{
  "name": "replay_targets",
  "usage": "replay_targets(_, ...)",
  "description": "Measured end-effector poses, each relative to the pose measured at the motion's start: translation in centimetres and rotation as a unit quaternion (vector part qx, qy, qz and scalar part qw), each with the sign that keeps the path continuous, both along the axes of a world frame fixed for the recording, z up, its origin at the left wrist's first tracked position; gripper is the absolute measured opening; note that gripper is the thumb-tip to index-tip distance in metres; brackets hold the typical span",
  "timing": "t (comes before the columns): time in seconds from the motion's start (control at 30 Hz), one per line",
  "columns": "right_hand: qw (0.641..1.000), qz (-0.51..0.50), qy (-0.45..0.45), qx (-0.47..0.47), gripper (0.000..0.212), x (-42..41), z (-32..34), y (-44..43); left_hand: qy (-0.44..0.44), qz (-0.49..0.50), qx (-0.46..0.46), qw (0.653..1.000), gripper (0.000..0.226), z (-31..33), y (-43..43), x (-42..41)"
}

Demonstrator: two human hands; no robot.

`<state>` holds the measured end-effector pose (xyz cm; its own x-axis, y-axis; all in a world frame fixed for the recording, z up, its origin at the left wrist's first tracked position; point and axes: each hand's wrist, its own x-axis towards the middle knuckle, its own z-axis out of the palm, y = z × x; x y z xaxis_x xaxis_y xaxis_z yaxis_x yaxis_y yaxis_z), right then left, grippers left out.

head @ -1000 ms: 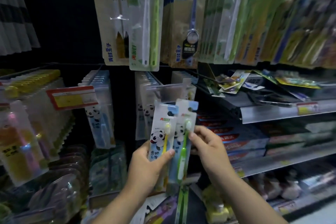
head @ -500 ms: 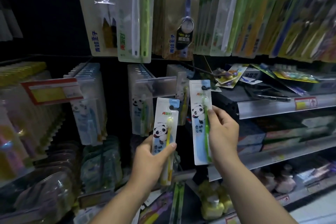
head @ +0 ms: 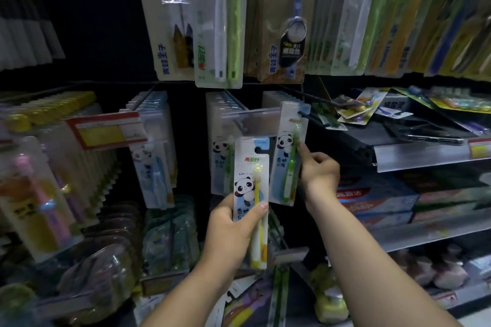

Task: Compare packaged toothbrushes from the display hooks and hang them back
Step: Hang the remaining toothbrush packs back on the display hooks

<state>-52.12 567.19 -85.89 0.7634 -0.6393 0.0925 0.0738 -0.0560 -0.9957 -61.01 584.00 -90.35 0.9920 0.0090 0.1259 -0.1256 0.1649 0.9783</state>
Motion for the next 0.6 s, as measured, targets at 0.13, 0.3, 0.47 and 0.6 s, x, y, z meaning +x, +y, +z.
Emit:
replay_targets(0.13,1.000,-0.004,0.018,-0.019,0.042,1.1,0.2,-0.3,0.033,0.002,-0.017,0.999,0.011,-0.2,0.4,0.3)
replay_targets(0.3,0.982,0.006,0.006,-0.190,0.028,-1.8,-0.5,0.4,0.066,0.029,-0.014,0.997,0.015,-0.1,0.2,0.8)
replay_targets(0.47,0.949,0.248,-0.023,-0.190,0.012,-6.8,-1.3,2.4,0.059,0.033,-0.057,0.996,0.017,0.4,-0.3,0.6)
replay_targets(0.6,0.938,0.282,-0.030,-0.197,0.018,-8.8,-1.7,2.5,0.035,-0.005,-0.050,0.998,0.014,0.4,-0.3,0.1)
